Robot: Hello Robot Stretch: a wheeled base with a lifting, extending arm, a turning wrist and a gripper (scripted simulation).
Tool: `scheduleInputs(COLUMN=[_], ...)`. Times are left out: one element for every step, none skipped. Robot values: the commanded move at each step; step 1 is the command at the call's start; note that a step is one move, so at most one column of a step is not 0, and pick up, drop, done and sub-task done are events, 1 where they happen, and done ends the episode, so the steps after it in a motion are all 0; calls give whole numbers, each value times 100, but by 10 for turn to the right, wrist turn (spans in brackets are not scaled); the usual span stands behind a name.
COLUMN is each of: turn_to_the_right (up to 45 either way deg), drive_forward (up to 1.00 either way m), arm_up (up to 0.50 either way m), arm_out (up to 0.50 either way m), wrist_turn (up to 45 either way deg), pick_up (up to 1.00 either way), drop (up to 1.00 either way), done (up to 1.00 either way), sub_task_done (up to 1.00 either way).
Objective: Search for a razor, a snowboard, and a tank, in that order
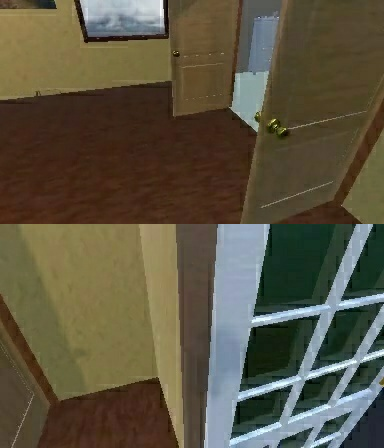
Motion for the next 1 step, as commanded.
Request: scheduleInputs(turn_to_the_right=[0], drive_forward=[100], arm_up=[0], arm_out=[0], wrist_turn=[0], pick_up=[0], drop=[0], done=[0], sub_task_done=[0])
